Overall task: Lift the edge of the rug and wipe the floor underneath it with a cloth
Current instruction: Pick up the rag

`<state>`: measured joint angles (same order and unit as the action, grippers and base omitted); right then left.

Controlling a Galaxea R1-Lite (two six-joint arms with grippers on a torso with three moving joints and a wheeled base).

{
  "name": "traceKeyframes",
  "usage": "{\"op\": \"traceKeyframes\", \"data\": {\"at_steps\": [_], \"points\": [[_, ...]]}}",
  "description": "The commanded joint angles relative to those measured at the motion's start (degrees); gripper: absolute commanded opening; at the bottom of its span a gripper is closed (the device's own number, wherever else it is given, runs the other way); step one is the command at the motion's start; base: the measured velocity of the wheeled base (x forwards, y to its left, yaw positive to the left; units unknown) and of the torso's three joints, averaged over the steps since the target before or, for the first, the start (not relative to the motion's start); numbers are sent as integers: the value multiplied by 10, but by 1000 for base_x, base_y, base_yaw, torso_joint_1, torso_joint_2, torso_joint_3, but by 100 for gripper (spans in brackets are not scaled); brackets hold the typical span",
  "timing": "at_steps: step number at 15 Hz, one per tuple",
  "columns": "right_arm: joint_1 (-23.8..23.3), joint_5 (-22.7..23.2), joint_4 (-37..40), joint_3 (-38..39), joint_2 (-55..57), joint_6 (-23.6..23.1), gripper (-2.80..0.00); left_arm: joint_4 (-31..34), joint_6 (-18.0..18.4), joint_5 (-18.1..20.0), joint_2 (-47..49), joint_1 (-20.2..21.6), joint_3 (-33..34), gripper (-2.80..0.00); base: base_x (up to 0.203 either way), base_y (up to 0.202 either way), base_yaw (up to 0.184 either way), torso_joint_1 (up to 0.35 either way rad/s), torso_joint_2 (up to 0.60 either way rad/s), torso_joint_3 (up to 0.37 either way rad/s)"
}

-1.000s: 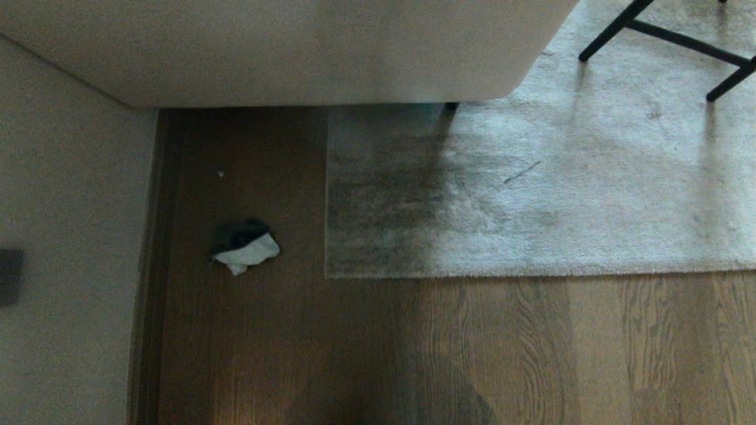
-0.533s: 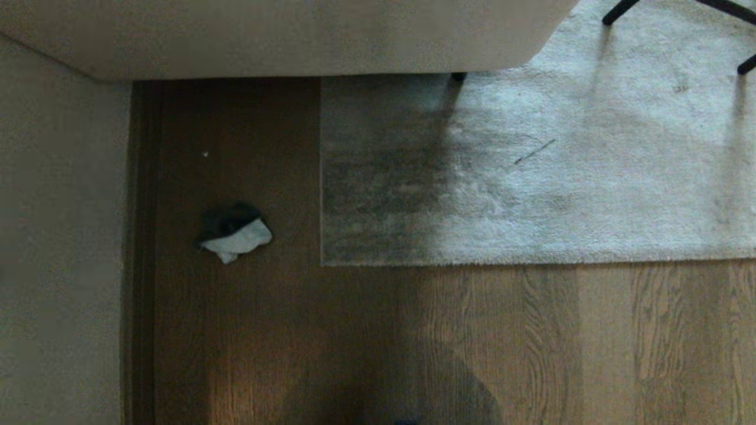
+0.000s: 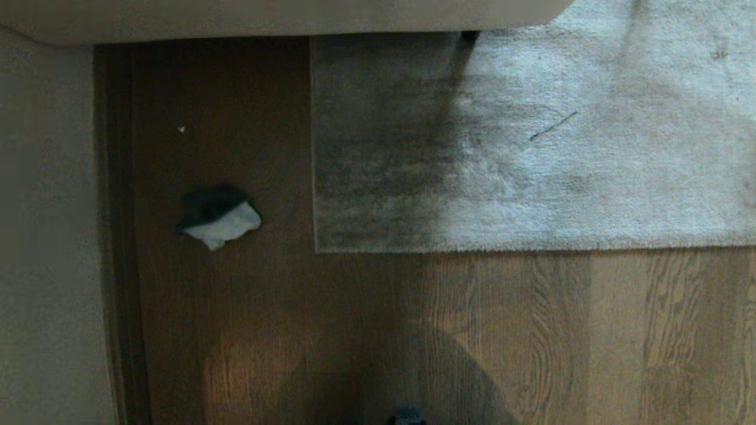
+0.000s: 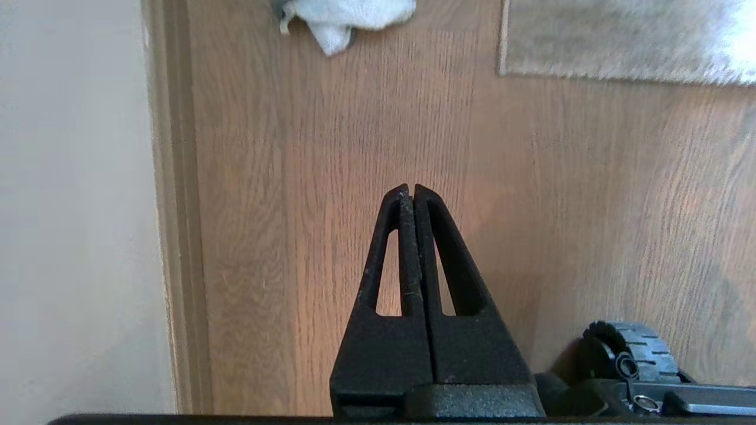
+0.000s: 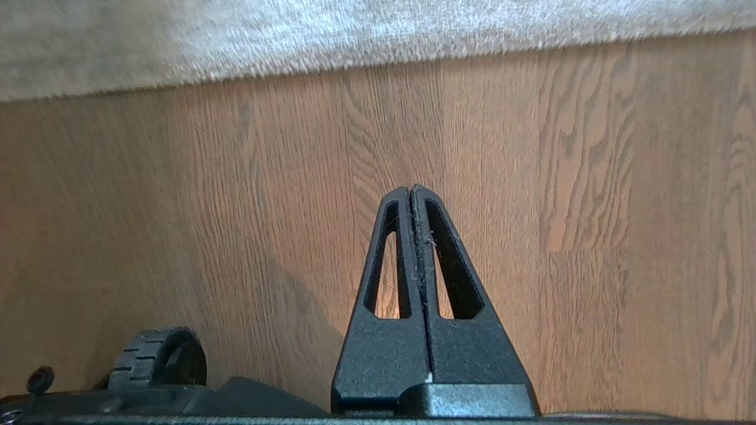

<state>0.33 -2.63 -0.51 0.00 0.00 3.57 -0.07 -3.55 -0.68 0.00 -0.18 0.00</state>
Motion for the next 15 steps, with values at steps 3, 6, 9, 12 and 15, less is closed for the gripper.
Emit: {"op": "traceKeyframes", "data": {"at_steps": [3, 6, 9, 12, 15], "points": [[0, 0, 0, 0, 1, 0, -280, 0, -1, 0, 0, 0, 0, -280, 0, 0, 0, 1, 3, -191], [0, 0, 0, 0, 1, 0, -280, 0, -1, 0, 0, 0, 0, -280, 0, 0, 0, 4, 2, -195], [0, 0, 0, 0, 1, 0, -280, -1, -5, 0, 0, 0, 0, -280, 0, 0, 0, 2, 1, -200], [0, 0, 0, 0, 1, 0, -280, -1, -5, 0, 0, 0, 0, -280, 0, 0, 0, 2, 2, -196], [0, 0, 0, 0, 1, 0, -280, 0, -5, -1, 0, 0, 0, -280, 0, 0, 0, 1, 0, -137]]}}
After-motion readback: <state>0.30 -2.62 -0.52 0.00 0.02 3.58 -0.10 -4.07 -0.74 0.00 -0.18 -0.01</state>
